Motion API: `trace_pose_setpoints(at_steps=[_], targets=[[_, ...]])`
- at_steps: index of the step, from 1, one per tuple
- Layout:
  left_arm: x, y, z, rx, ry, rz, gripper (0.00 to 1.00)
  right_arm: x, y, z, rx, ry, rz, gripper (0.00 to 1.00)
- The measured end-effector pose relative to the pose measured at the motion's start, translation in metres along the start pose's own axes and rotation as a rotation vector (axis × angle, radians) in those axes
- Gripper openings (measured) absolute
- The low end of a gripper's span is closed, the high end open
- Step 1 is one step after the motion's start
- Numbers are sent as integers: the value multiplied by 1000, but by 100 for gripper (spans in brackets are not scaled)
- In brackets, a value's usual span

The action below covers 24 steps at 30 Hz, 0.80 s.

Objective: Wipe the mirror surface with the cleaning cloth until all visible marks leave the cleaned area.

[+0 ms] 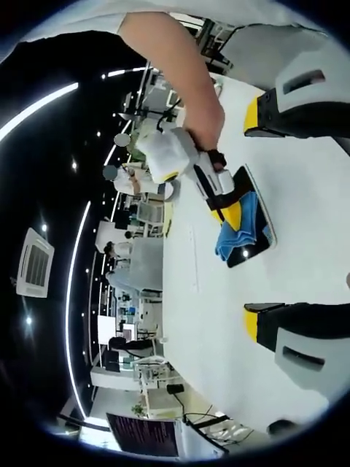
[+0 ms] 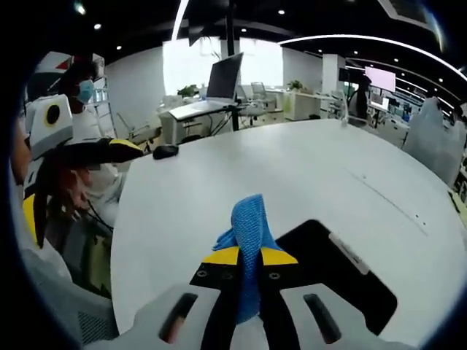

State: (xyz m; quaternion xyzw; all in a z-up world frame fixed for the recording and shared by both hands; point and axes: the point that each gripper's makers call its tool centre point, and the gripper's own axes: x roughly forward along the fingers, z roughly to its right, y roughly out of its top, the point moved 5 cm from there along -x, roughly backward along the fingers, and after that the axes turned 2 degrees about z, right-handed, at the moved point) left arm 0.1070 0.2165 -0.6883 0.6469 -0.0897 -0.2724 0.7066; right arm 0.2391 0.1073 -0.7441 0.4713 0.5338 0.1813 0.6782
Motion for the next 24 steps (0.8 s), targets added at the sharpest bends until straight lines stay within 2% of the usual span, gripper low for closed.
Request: trace_pose_setpoints(at_steps=[10, 19, 24], targets=[[1, -2, -7, -2, 4, -9, 95, 10, 11, 15, -22, -11, 6, 4], [2, -2, -13, -2, 7, -11, 93, 17, 12, 36, -37, -35, -3, 4], [2, -2, -15, -8, 11, -18, 94, 19, 11, 41, -65, -39, -12, 4]])
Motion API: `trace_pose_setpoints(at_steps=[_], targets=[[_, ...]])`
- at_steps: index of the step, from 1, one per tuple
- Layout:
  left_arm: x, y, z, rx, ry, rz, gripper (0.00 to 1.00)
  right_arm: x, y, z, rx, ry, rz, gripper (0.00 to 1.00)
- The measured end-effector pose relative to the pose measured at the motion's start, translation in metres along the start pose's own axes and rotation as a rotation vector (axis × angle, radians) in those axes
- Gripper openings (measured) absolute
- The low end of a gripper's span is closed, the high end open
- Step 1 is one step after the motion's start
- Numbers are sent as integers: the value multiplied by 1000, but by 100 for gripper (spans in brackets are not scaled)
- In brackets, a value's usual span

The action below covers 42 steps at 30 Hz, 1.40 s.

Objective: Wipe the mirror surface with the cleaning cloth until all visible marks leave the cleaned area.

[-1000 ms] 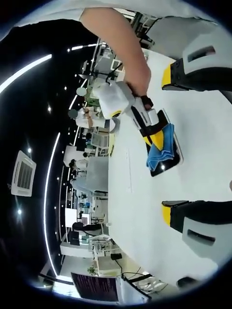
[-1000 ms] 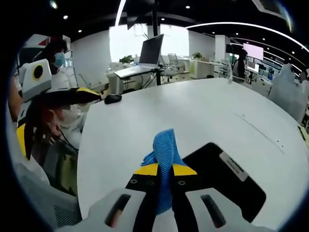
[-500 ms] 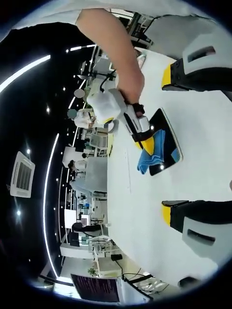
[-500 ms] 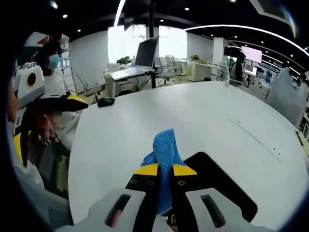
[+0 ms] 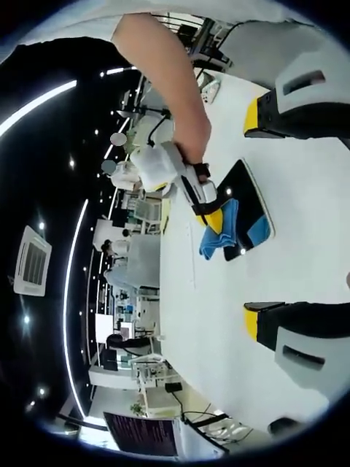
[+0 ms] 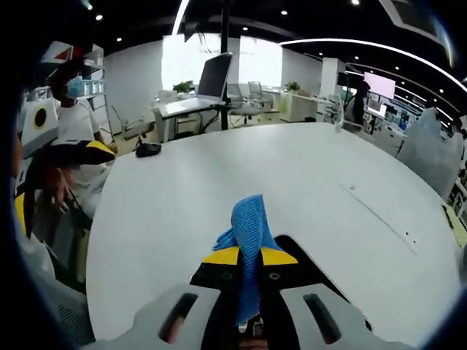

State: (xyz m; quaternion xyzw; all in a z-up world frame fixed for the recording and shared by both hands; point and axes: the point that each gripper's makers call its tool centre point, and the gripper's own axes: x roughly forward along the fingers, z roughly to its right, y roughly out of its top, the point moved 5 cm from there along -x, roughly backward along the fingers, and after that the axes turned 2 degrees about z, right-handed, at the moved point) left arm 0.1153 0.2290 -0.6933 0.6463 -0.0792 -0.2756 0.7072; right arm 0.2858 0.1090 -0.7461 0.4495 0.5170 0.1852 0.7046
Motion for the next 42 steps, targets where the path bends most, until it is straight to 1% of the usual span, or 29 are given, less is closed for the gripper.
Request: trace_pose_setpoints(at_steps=[1, 4, 7, 11, 18, 23, 30, 40, 42], targets=[[0, -1, 0, 0, -1, -3, 94, 1, 0, 2, -9, -1, -2, 4], [2, -5, 2, 5, -9, -26, 94, 5, -1, 6, 1, -7, 3, 4], [4, -4, 5, 9, -22, -29, 94, 9, 1, 8, 4, -9, 9, 4], [7, -4, 5, 10, -25, -31, 94, 16, 1, 12, 5, -12, 9, 4], [12, 1, 6, 8, -28, -22, 94, 27, 7, 23, -11, -21, 14, 4], [13, 0, 5, 10, -32, -26, 93, 34, 9, 28, -4, -14, 18, 4], [16, -2, 2, -4, -28, -27, 93, 42, 6, 35, 4, -12, 9, 4], [20, -2, 0, -6, -30, -26, 93, 51, 6, 36, -1, -7, -3, 4], [20, 0, -2, -26, -22, -14, 93, 53, 5, 36, -6, -6, -6, 4]])
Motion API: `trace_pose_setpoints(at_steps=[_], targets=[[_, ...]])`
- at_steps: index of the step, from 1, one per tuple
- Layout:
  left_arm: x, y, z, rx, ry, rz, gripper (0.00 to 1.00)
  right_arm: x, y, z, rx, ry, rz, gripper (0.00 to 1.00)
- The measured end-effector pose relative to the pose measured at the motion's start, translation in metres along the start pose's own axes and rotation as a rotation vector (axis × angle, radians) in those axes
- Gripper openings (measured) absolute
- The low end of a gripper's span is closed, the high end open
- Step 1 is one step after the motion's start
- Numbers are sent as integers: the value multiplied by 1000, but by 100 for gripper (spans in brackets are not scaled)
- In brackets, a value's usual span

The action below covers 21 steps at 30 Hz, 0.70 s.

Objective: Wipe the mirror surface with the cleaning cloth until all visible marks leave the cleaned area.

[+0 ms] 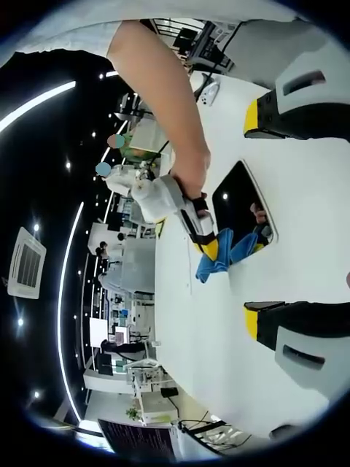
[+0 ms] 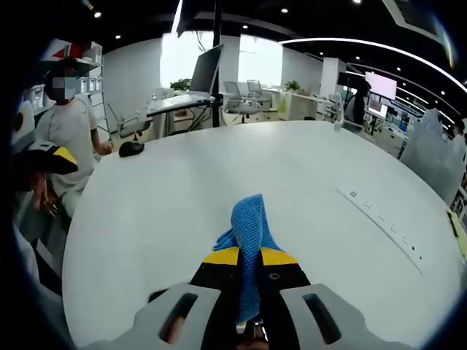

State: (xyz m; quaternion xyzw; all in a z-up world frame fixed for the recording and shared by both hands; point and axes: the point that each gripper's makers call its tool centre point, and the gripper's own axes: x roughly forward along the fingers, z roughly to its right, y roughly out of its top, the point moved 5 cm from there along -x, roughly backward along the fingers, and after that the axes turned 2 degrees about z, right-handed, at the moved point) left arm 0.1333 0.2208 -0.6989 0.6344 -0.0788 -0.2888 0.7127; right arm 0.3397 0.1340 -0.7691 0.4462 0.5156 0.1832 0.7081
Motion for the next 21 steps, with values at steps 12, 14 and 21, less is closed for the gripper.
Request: trace_pose_setpoints(at_steps=[12, 14, 21], targets=[[5, 1, 2, 19, -13, -7, 93, 8, -10, 5, 18, -18, -27, 4], [5, 1, 2, 17, -14, -7, 93, 9, -10, 6, 18, -15, -26, 4], [5, -2, 2, 10, -12, -15, 92, 13, -14, 7, 20, -18, -30, 4]])
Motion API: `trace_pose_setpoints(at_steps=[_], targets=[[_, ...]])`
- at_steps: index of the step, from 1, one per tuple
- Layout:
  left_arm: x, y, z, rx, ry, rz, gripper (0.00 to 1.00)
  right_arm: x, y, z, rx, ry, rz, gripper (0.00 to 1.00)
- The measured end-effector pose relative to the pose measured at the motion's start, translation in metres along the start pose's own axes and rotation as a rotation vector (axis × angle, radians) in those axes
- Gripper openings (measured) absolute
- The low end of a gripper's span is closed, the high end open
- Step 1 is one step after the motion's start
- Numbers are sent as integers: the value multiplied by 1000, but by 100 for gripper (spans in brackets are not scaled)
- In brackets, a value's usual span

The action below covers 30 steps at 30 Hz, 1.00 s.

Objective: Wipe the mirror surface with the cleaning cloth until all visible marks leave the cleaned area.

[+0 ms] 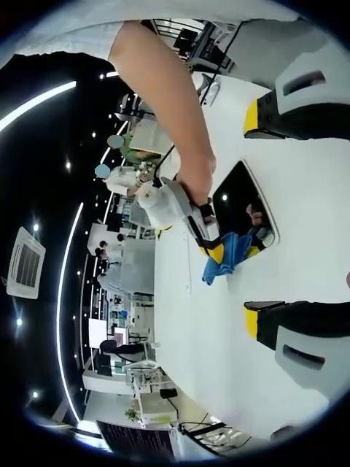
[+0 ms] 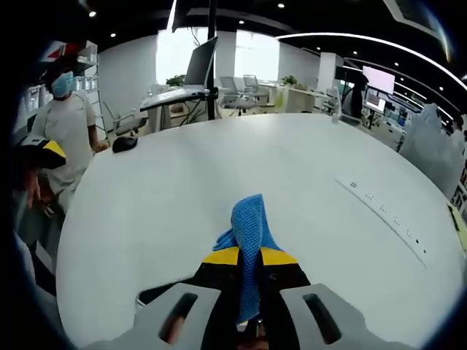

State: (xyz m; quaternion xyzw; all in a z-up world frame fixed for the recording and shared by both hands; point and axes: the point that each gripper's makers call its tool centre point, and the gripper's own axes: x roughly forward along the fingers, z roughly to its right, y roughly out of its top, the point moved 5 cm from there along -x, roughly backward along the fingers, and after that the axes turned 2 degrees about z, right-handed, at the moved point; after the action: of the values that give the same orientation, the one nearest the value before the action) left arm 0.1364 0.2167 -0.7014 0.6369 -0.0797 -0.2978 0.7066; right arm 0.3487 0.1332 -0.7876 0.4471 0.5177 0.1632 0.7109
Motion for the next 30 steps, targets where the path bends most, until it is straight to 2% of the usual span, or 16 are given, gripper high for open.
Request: trace_pose_setpoints(at_steps=[10, 17, 20, 21, 22, 25, 30], targets=[[0, -4, -2, -14, 9, -7, 92, 7, -7, -2, 10, 5, -11, 4], [1, -8, -5, -20, 17, -16, 92, 11, -10, 2, 20, -17, -6, 4], [0, -9, -5, -23, 20, -16, 92, 15, -23, 2, 4, -20, -43, 3], [0, -9, -5, -22, 20, -18, 92, 14, -21, 2, 16, -16, 3, 3], [0, -10, -5, -22, 18, -22, 92, 13, -22, 2, 51, -19, -8, 3], [0, -11, -5, -24, 18, -22, 92, 12, -20, 0, 7, -21, -19, 3], [1, -12, -5, -27, 19, -22, 92, 12, -20, 1, 6, -16, -16, 3]])
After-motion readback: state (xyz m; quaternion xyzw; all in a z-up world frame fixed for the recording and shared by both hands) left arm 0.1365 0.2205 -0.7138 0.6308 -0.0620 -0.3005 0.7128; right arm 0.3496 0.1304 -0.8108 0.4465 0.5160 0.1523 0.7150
